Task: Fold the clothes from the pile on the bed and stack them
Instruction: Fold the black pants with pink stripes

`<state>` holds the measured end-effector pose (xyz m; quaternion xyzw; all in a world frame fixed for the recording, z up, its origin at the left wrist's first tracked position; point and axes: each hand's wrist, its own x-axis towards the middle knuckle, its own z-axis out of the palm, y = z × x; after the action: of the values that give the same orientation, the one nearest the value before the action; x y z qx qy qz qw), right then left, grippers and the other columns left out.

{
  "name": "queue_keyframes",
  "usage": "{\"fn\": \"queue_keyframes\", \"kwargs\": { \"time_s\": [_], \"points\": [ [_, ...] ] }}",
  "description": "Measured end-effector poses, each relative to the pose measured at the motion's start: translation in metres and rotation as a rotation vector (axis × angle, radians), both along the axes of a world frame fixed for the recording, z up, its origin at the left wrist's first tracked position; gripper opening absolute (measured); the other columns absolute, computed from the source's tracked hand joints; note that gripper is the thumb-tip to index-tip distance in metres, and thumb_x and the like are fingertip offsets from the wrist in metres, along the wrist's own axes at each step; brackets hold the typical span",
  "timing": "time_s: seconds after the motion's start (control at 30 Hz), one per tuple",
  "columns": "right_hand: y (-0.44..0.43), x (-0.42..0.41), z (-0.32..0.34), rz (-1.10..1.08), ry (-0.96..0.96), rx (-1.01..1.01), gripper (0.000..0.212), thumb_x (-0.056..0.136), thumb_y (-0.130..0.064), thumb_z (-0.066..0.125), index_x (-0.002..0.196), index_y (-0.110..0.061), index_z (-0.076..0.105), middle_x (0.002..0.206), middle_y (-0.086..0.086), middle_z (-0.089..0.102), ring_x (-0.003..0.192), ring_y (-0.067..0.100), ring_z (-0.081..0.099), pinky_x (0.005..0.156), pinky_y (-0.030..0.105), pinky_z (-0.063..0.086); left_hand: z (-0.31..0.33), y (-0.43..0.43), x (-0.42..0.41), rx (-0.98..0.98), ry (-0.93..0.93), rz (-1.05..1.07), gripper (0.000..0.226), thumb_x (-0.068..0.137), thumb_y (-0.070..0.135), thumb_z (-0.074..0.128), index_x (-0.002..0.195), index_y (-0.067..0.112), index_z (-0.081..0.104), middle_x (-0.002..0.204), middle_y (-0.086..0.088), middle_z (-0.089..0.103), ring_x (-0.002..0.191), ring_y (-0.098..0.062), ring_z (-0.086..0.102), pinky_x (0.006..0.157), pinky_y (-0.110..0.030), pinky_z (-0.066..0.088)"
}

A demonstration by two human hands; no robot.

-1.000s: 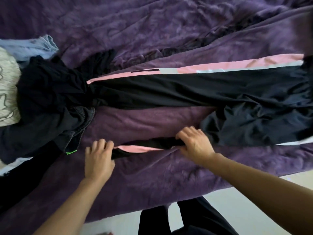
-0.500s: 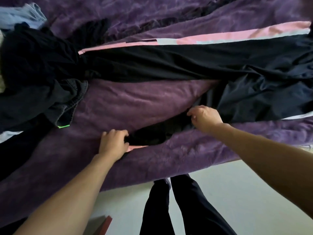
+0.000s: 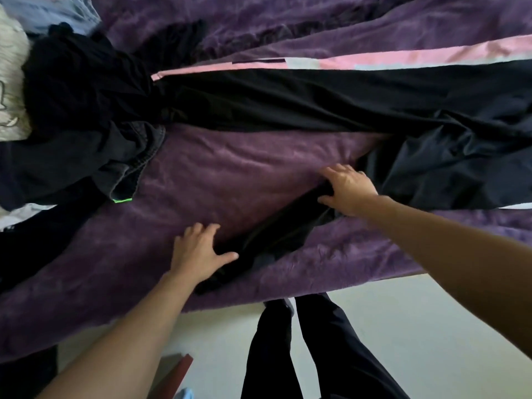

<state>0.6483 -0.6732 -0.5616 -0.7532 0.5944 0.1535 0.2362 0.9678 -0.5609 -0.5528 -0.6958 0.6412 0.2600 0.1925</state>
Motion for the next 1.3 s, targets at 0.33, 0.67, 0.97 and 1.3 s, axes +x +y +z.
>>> {"fn": "queue_keyframes", "kwargs": {
  "time_s": [0.33,0.67,0.97,1.3],
  "points": [
    [-0.05,0.02,0.046,-0.03,-0.237,-0.242,0.026,0.09,-0.038,0.06,0.11,-0.025,0.071,0.111,0.01,0.066,0.104,0.035,0.06,0.087,0.041,0.046,0.016,-0.053,0.042,-0.2,0.416,0.562,0.015,0.084,0.017,0.07,0.07,0.016,0.063,0.061,-0.005,0.06,0.064,-0.023,0.057,0.056,-0.031,0.038],
    [-0.018,0.032,0.037,-0.048,-0.405,-0.398,0.01,0.081,-0.023,0.065,0.085,-0.014,0.066,0.086,0.007,0.062,0.085,0.03,0.06,0.065,0.038,0.049,0.016,-0.055,0.028,-0.444,0.048,0.34,0.038,0.076,0.042,0.074,0.1,0.015,0.06,0.105,-0.015,0.056,0.099,-0.039,0.055,0.077,-0.047,0.047],
    [0.03,0.002,-0.021,-0.065,-0.049,-0.281,0.022,0.087,-0.028,0.062,0.104,-0.019,0.071,0.113,0.003,0.062,0.107,0.031,0.05,0.081,0.043,0.04,-0.02,-0.05,0.038,-0.382,0.436,1.012,0.021,0.072,0.025,0.08,0.076,0.012,0.064,0.079,-0.011,0.066,0.073,-0.021,0.058,0.071,-0.034,0.047],
    [0.091,0.028,0.02,0.204,-0.197,0.029,0.026,0.086,-0.032,0.051,0.108,-0.027,0.066,0.105,-0.001,0.066,0.1,0.024,0.061,0.074,0.034,0.047,0.046,-0.064,0.09,-0.434,0.062,0.939,0.035,0.08,0.015,0.069,0.112,0.012,0.056,0.112,-0.019,0.062,0.101,-0.036,0.059,0.085,-0.043,0.047]
  ]
}}
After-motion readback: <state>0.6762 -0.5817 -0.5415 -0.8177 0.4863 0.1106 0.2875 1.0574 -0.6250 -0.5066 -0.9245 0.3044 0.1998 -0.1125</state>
